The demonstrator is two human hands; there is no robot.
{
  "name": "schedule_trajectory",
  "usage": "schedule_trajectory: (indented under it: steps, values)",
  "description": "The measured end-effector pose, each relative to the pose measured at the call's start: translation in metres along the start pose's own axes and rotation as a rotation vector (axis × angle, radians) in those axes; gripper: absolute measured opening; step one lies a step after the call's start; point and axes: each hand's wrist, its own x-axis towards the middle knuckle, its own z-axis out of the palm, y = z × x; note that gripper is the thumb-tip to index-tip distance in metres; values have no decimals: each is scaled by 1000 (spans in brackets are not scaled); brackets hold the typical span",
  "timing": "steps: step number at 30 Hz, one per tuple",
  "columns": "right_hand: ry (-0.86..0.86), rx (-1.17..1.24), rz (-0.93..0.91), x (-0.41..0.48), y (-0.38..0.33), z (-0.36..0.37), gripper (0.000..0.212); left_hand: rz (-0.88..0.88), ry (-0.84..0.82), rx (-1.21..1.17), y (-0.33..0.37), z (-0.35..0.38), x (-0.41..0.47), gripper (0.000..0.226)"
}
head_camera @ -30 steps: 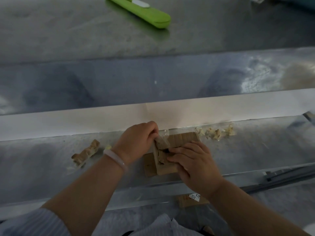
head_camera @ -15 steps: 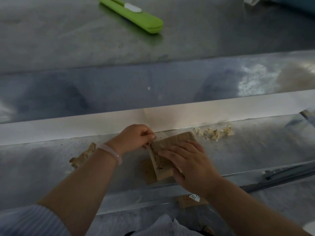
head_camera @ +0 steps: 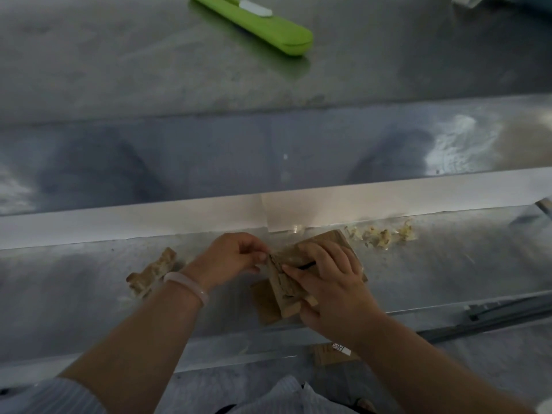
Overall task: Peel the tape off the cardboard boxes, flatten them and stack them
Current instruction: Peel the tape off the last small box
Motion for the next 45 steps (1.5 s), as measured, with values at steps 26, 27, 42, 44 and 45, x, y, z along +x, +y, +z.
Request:
schedule_trajectory:
  steps: [26,27,42,44,45]
  values:
    - [-1,422,396,15,0,-13,49,415,113,301,21,28,-18,30]
    - [-13,403,398,18,0,-12,48,426,102,321,20,30,-20,33]
    - [112,391,527,22,13,-22,11,502,201,585,2,46,-33,44]
    - [145,349,499,23,17,-26,16,519,208,610,1,46,-32,41]
    - [149,299,438,24,18,-26,16,524,212,619,1,46,-32,39]
